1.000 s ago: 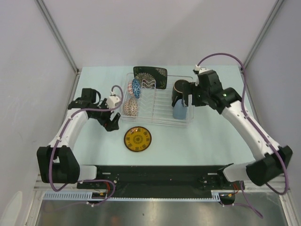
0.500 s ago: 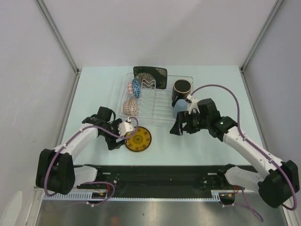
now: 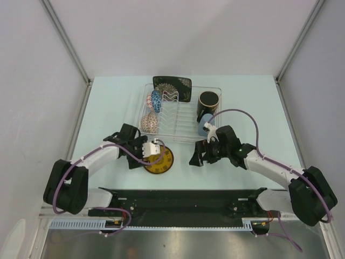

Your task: Load the mixed dishes into the dish rack

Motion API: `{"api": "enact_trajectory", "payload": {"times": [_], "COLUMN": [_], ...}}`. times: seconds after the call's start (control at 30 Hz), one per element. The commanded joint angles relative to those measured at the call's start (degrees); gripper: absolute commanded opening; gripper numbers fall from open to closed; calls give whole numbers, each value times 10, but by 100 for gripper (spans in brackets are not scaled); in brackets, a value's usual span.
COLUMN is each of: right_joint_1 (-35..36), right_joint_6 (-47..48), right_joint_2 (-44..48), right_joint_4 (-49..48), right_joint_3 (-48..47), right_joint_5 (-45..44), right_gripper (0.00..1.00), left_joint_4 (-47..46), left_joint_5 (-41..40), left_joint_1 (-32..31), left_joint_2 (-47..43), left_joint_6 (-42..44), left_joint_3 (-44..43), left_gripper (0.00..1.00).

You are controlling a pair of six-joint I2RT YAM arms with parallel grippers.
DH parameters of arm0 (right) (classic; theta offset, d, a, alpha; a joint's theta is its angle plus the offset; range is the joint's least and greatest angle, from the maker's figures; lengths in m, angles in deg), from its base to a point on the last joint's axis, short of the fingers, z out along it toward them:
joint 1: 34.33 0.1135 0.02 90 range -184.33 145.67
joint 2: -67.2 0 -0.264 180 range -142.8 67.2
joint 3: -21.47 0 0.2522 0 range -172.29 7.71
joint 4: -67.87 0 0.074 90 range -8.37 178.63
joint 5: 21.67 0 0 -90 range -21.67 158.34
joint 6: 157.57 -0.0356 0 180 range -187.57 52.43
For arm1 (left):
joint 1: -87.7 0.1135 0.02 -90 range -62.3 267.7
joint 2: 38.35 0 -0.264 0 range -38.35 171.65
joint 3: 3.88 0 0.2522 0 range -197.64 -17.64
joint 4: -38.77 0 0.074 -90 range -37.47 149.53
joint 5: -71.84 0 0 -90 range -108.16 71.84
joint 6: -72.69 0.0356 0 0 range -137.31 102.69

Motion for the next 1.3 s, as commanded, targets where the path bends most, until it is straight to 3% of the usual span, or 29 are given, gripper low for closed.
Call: {"api": "enact_trajectory", "payload": {"times": [0.0,0.33,0.83,1.07,1.27], "right_joint_1": [2,2,-7,-8,-5], "right_joint_6": [-2,-17,-30,-23,-21], "right_joint_2": [-18,-72,-111,-100,-80], "right_joint_4": [-119,-200,-246,-240,-242], "right_joint_3": [20,51,85,93,101], "right_joint_5": [-18,-4,14,14,7], "right_gripper": [98,99,98,98,98], "left_joint_4": [-25,-18,-38,6,82], "left_joint_5": [-9,-21,-18,-50,-15], "left_joint_1": [-15,-99,-249,-236,-155], "left_joint_2": [33,74,140,85,5], "left_joint_6": [43,83,1,-44,-108], "left_joint_3": [-13,-39,-107,-118,-122], "left_gripper": [93,93,93,92,93]}}
